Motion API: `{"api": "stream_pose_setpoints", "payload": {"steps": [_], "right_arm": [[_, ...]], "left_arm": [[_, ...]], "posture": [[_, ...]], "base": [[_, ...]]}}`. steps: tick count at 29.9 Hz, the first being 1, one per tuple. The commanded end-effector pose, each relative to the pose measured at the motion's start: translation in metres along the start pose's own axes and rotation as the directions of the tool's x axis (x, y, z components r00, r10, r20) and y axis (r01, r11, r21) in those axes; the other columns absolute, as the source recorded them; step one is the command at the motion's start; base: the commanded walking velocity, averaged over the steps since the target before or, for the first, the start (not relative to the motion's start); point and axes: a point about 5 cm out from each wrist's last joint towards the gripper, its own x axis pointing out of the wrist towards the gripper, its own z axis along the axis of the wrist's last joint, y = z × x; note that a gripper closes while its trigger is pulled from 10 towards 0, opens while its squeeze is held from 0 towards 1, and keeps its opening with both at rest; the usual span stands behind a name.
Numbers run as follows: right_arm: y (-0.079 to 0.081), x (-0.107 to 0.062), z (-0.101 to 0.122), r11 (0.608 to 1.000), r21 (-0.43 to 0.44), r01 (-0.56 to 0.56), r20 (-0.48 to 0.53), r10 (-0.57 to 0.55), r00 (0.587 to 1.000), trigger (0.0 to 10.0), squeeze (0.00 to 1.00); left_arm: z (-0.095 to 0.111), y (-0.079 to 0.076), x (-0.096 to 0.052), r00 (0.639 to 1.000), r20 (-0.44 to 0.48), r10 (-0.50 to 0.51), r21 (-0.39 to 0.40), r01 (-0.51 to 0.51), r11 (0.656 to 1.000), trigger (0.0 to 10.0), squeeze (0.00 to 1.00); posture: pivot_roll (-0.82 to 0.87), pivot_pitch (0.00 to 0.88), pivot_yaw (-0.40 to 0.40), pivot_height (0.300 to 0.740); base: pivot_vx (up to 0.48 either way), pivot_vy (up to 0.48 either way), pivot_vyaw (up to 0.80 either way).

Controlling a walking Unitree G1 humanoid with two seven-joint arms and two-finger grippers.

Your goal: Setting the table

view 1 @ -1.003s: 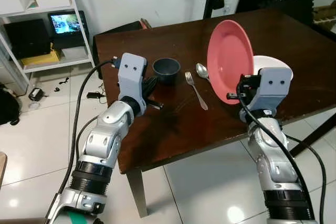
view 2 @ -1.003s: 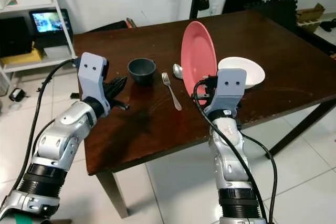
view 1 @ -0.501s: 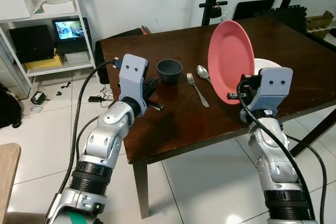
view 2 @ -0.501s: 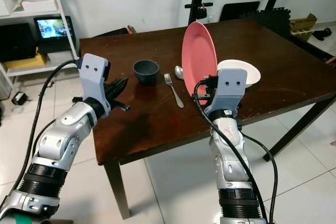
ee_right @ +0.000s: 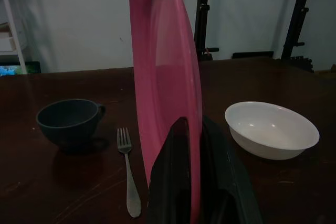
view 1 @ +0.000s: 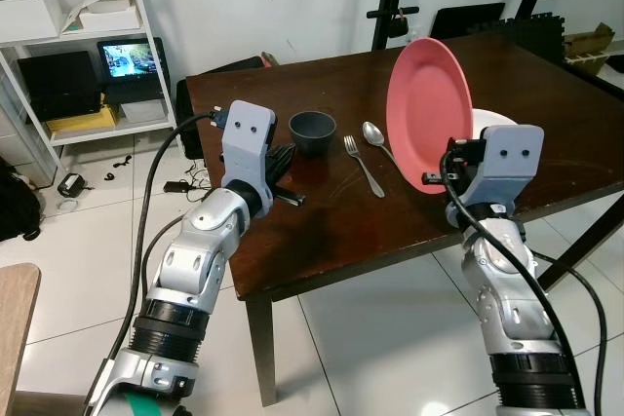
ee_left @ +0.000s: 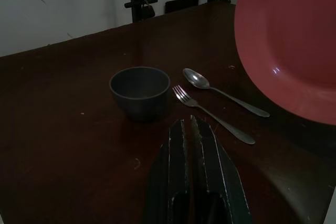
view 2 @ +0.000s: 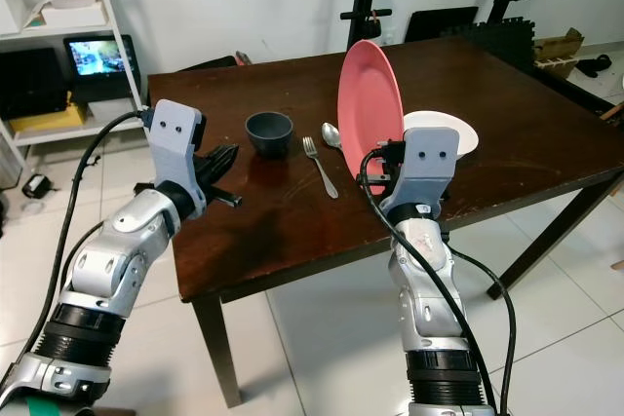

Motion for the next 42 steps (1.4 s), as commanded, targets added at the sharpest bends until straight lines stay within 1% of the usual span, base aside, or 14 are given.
{"api": "stream_pose_setpoints", "payload": {"steps": [1, 12, 42], "right_arm": [[-0.0011, -0.0004, 0.0016, 1.0, -0.004, 0.002, 0.012, -0.002, 1.0, 10.0, 0.0], [-0.0006, 0.0, 0.0019, 1.0, -0.003, 0.001, 0.012, -0.001, 1.0, 10.0, 0.0], [-0.0004, 0.0, 0.0029, 1.0, -0.004, -0.002, 0.014, 0.002, 1.0, 10.0, 0.0]], "left_arm": [[-0.0023, -0.0005, 0.0001, 1.0, -0.013, -0.001, 0.003, 0.001, 1.0, 10.0, 0.0], [-0.0025, 0.0006, 0.0001, 1.0, -0.014, 0.008, 0.009, -0.008, 1.0, 10.0, 0.0], [-0.0024, 0.0025, 0.0001, 1.0, -0.015, 0.022, 0.004, -0.022, 1.0, 10.0, 0.0]], "posture": [[-0.05, 0.136, 0.09, 0.74], [-0.05, 0.139, 0.09, 0.74], [-0.05, 0.143, 0.089, 0.74]], "base": [[0.0, 0.0, 0.0], [0.0, 0.0, 0.0], [0.307, -0.348, 0.0]]}}
